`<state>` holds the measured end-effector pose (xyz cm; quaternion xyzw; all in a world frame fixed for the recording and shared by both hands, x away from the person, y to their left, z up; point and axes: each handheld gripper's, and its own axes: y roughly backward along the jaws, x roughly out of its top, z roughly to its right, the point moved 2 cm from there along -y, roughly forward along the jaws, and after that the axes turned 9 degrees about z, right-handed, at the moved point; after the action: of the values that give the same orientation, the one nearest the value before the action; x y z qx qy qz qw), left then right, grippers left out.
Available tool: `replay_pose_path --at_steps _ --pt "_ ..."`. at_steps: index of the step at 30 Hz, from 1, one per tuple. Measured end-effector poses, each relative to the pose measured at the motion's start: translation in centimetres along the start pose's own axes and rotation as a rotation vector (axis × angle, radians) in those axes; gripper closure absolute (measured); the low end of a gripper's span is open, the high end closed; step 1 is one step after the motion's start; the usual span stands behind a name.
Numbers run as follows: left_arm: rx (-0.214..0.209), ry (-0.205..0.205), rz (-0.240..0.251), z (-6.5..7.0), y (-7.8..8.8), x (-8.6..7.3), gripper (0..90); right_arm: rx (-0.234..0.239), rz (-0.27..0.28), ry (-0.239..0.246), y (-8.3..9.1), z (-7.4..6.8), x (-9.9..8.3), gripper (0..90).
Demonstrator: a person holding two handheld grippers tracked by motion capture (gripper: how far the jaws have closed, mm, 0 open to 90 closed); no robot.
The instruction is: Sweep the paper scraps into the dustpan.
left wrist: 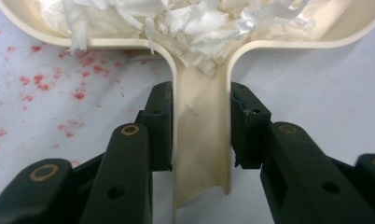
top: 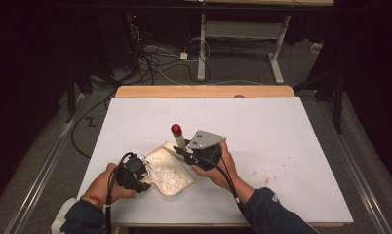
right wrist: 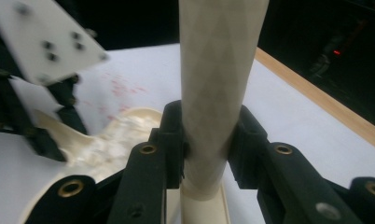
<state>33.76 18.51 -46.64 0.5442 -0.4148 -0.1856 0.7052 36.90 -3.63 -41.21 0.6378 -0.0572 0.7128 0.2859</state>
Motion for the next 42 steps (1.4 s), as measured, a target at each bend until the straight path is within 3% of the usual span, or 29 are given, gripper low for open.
replay_pose_path --at_steps 4,10,19,28,34,42 --pt "0.003 0.001 0.003 0.0 0.1 -0.1 62.5 0.027 0.010 0.016 0.5 -0.8 0.7 70.9" --pt "0.007 -0.009 -0.002 0.0 0.1 -0.1 62.5 0.028 0.040 0.006 3.4 -0.3 1.7 70.8" --pt "0.014 -0.044 -0.022 0.1 0.3 -0.2 62.4 -0.043 0.050 -0.018 9.0 1.9 1.2 70.9" --pt "0.018 -0.067 -0.036 0.5 0.5 -0.4 62.2 -0.120 0.004 -0.058 12.3 4.2 -0.8 70.9" --pt "0.019 -0.036 -0.002 0.6 0.7 -0.9 62.5 -0.130 -0.022 -0.061 13.6 4.5 -1.6 70.8" --pt "0.037 -0.005 0.033 0.0 0.2 -0.8 60.8 -0.137 -0.050 -0.072 16.8 5.8 -2.2 70.8"
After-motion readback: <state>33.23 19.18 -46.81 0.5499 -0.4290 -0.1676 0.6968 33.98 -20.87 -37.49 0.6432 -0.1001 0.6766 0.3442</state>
